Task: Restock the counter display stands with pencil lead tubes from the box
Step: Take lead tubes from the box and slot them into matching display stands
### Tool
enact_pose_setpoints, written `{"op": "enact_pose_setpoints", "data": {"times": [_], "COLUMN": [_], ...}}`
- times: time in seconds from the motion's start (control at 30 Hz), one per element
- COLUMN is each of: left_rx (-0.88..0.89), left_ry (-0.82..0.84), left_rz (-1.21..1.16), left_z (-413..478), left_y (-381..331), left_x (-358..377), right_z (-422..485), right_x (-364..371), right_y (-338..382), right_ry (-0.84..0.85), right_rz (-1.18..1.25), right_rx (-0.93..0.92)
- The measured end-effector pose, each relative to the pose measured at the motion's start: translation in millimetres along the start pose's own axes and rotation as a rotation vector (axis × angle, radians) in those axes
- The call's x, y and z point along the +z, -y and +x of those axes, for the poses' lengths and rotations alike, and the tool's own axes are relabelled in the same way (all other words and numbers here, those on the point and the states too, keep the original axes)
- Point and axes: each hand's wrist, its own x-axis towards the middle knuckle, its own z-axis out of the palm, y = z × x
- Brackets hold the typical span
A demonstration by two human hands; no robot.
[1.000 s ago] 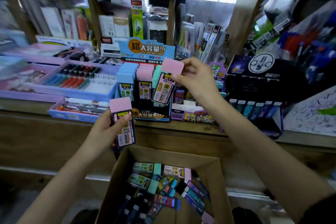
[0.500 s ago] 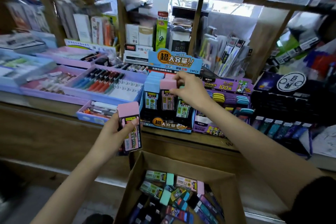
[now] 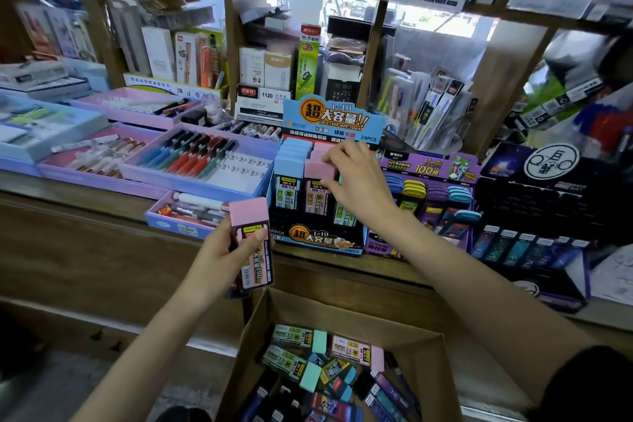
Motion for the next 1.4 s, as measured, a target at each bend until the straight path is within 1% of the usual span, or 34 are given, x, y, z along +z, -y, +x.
{"op": "enact_pose_setpoints", "data": {"times": [0.13, 0.23, 0.27, 0.3, 0.37, 0.4, 0.43, 0.5, 0.6, 0.67, 0.73, 0.87, 0.97, 1.1, 1.27, 1.4], "left_rx": [0.004, 0.024, 0.038, 0.051, 0.067, 0.072, 0.078, 0.085, 0.074, 0.062, 0.074, 0.092, 0.080, 0.058, 0.016, 0.009], "left_ry": [0.017, 0.036, 0.044, 0.053, 0.077, 0.089, 0.099, 0.106, 0.115, 0.111, 0.062, -0.028, -0.022, -0.013, -0.029, -0.025], "left_rz": [0.009, -0.006, -0.007, -0.008, -0.024, -0.029, -0.027, -0.016, -0.021, -0.035, -0.040, -0.010, -0.009, -0.030, -0.087, -0.105], "left_z": [0.4, -1.3, -2.1, -2.7, -4.2, -5.0, -5.4, -6.3, -7.7, -8.8, -8.8, -7.7, -9.5, -13.3, -15.4, -17.7], "left_y": [-3.6, -9.6, -12.0, -14.1, -17.5, -18.4, -19.1, -19.0, -16.8, -16.3, -15.5, -11.3, -8.5, -4.2, -4.3, -3.9], "left_x": [3.5, 8.1, 10.0, 12.1, 17.0, 19.2, 21.3, 24.5, 26.6, 26.6, 23.7, 14.5, 9.3, 5.3, 2.9, 2.9], "right_z": [-1.0, -3.4, -5.9, -9.4, -17.3, -21.1, -25.1, -32.8, -40.5, -41.7, -36.1, -14.0, -2.3, 0.6, -5.1, -6.0], "right_x": [-2.0, -12.6, -17.1, -21.8, -30.8, -33.5, -34.1, -33.9, -32.4, -36.2, -44.4, -62.1, -57.4, -41.1, -25.9, -19.4], "right_y": [-4.8, 1.9, 6.8, 14.3, 32.0, 40.0, 46.3, 54.3, 57.0, 53.5, 45.1, 24.2, 17.4, 17.1, 20.9, 24.5], "right_ry": [0.024, 0.002, 0.001, 0.029, 0.185, 0.268, 0.326, 0.374, 0.350, 0.338, 0.265, 0.015, -0.065, -0.056, 0.001, -0.012], "right_rz": [-0.125, -0.111, -0.023, 0.135, 0.542, 0.699, 0.787, 0.868, 0.969, 1.003, 1.001, 0.911, 0.770, 0.525, 0.380, 0.366], "right_rx": [-0.058, -0.055, -0.038, 0.002, 0.125, 0.185, 0.232, 0.302, 0.389, 0.411, 0.416, 0.414, 0.383, 0.263, 0.114, 0.108]}}
